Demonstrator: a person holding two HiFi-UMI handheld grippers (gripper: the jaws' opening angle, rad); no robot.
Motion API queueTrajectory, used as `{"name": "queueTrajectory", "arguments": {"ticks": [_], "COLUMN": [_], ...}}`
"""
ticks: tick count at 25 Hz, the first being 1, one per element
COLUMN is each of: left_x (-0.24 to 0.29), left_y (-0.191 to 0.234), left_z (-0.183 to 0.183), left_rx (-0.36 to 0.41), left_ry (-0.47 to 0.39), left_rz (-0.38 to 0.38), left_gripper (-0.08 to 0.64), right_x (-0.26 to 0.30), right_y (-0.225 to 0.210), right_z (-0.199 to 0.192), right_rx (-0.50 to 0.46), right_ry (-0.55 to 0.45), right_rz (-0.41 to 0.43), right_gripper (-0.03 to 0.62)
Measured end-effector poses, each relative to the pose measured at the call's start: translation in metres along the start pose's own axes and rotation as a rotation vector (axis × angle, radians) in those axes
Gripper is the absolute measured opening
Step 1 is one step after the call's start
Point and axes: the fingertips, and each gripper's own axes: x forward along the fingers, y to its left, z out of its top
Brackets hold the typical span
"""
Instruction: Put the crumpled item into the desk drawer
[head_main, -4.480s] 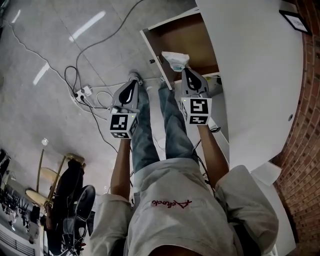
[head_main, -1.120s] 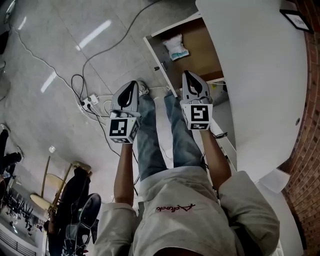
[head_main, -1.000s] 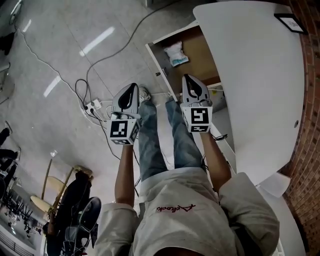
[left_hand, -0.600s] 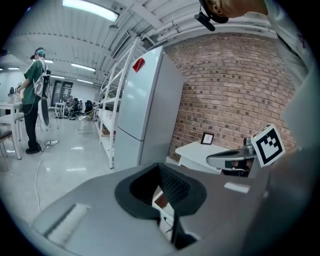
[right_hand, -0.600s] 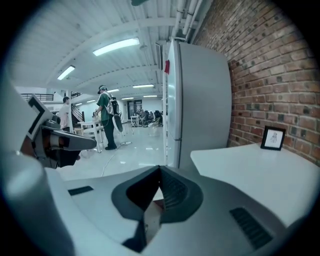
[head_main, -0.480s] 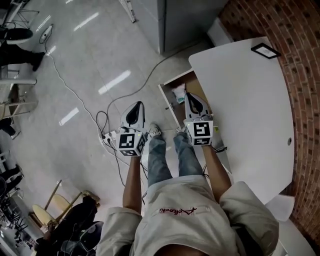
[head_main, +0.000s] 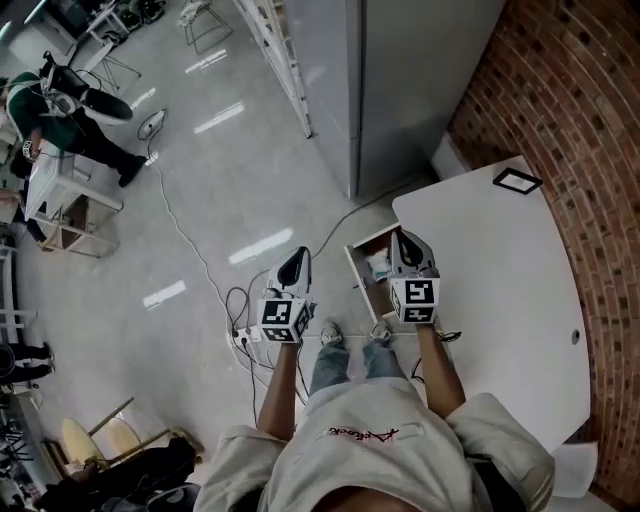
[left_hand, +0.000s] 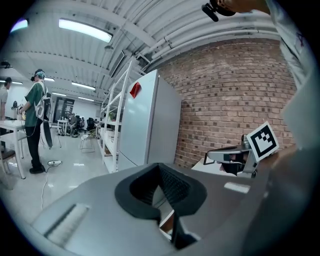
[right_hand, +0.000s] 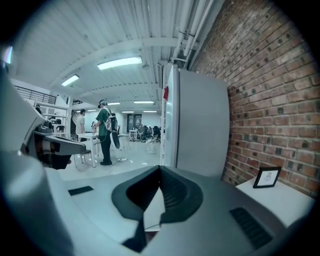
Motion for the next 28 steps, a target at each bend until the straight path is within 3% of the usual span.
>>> {"name": "queueTrajectory", "arguments": {"ticks": [13, 28], "left_x": [-0.025, -0.051], "left_y": [-0.007, 0.009], "left_z": [0.087, 0.115], "left_rx": [0.055, 0.088], "left_ry": [-0.104, -0.131], "left_rz": [0.019, 0.061], "left_gripper": [0.009, 0.009], "right_x": [-0.036, -0.056], "right_y": [-0.012, -0.005], "right_z": [0.085, 0.103], "right_rx": [-0.034, -0.06], "right_ry": [-0.112, -0.128], "right_rz": [-0.013, -0.011], "right_gripper": [0.012, 0.012]}}
